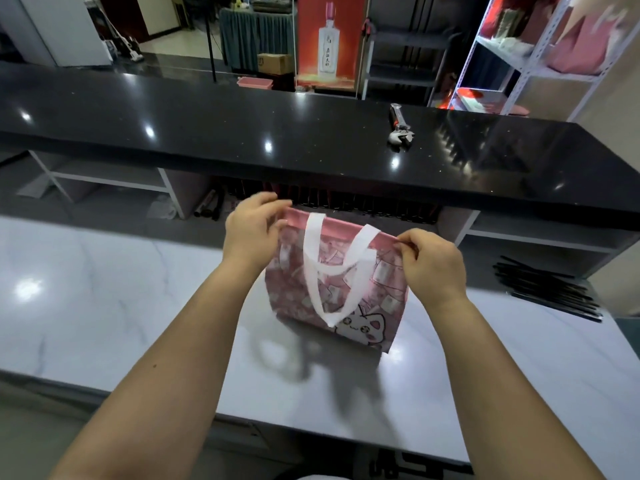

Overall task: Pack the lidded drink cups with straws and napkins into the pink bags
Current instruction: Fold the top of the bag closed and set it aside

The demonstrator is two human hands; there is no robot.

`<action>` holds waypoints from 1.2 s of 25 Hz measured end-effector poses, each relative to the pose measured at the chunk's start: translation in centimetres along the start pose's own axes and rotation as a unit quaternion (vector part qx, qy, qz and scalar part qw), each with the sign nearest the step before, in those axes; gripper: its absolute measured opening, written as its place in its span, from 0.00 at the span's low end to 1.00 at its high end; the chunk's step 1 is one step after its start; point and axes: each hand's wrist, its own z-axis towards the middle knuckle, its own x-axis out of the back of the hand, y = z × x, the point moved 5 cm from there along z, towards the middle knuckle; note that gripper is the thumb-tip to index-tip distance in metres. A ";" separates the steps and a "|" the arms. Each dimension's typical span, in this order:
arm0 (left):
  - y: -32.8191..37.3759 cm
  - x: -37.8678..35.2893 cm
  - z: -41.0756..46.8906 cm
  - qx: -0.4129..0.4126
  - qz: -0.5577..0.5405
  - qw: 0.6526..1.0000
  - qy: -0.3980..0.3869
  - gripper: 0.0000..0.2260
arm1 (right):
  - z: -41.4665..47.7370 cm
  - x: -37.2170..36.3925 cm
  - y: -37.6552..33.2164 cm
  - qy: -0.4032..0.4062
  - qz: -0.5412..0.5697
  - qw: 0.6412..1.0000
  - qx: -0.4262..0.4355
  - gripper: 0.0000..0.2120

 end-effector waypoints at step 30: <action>-3.0 -7.6 -16.6 0.269 -0.198 0.942 -0.041 0.13 | -10.6 -11.3 2.6 -0.168 0.255 0.934 -0.184 0.17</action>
